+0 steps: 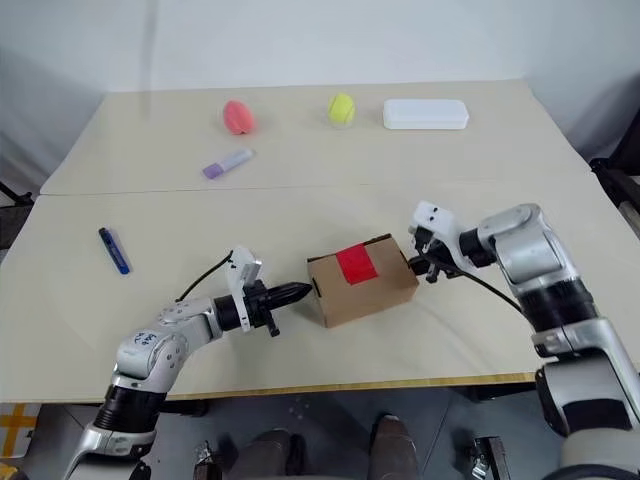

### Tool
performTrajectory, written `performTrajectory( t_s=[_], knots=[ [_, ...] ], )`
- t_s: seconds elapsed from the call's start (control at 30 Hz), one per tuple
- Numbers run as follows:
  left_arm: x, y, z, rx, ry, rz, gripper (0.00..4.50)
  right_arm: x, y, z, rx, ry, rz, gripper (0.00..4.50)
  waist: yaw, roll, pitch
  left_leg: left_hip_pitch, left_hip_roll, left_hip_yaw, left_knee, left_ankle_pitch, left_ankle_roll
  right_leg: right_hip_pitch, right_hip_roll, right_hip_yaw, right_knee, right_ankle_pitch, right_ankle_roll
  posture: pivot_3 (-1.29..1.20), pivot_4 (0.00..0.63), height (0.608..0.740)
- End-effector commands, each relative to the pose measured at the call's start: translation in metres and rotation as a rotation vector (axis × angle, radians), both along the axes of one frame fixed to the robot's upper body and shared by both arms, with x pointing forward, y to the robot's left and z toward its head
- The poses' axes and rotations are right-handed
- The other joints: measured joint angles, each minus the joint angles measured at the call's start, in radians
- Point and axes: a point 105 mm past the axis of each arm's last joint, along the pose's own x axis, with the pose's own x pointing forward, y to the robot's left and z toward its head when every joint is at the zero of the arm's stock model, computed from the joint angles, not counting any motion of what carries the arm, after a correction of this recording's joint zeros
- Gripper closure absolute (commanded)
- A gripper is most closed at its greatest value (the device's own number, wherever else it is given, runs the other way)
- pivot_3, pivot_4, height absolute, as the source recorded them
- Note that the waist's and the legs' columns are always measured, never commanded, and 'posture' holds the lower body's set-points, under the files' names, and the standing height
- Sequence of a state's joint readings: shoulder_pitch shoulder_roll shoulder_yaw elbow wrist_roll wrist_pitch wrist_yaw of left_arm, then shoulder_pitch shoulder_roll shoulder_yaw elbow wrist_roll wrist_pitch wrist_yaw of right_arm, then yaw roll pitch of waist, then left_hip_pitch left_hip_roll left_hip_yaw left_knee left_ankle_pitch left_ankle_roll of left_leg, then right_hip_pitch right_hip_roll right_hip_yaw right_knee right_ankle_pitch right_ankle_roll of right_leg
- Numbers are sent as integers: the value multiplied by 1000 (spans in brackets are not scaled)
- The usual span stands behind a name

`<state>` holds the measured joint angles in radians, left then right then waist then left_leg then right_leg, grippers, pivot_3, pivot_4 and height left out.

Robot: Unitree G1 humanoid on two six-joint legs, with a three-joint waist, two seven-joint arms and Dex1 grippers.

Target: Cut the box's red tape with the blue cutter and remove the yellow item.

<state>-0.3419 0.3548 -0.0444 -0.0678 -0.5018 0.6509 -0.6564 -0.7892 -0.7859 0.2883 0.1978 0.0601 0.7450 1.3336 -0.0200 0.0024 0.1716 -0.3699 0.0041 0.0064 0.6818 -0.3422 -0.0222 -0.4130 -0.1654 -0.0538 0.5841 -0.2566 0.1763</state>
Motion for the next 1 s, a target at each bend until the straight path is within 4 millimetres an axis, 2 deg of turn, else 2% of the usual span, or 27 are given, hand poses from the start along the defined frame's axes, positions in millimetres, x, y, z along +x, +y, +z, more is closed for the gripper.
performTrajectory(
  t_s=[0.03, 0.17, 0.3, 0.53, 0.77, 0.87, 1.0],
  knots=[
    [13, -3, 14, -18, -71, 8, 4494, -17, 10, 13, 34, -39, 33, 4500, 6, 0, 0, 0, 0, 0, 0, 0, 0, 0, 0, 0, 0, 0, 0, 0, 150, 740],
    [21, -16, 14, -19, -81, -33, 4494, -23, 12, 15, 62, -72, -61, 4500, 21, -1, 1, 0, 0, 1, 1, 0, 0, 0, 0, 0, 0, 0, 0, 0, 150, 740],
    [28, -32, 14, -28, -88, -75, 4494, -43, 16, 14, 74, -49, -81, 4500, 36, -1, 1, 0, 0, 0, 1, 0, 0, 0, 0, 0, 0, 0, 0, 0, 150, 740],
    [38, -41, 11, -11, -106, -92, 4494, -68, 17, 9, 70, -7, -121, 4500, 46, -2, 1, -1, 0, 1, 1, -1, 1, 0, 0, 0, -1, 0, 0, 0, 150, 740],
    [50, -54, 13, -11, -133, -117, 4494, -73, -3, 4, 14, -1, -220, 4500, 47, -4, 2, -1, -1, 1, 1, -1, 2, 0, 0, 0, -2, 0, 0, 0, 150, 740],
    [54, -59, 13, -13, -137, -122, 4494, -78, -13, -5, -21, 16, -255, 4500, 47, -5, 3, -1, -1, 1, 1, -1, 2, 0, 0, 0, -2, 0, 0, 0, 150, 740],
    [59, -54, 12, -7, -149, -101, 4494, -80, -32, -16, -94, 20, -344, 4500, 46, -5, 3, -1, -1, 1, 1, -1, 2, 0, 0, 0, -2, 0, 0, 0, 150, 740]
  ],
)
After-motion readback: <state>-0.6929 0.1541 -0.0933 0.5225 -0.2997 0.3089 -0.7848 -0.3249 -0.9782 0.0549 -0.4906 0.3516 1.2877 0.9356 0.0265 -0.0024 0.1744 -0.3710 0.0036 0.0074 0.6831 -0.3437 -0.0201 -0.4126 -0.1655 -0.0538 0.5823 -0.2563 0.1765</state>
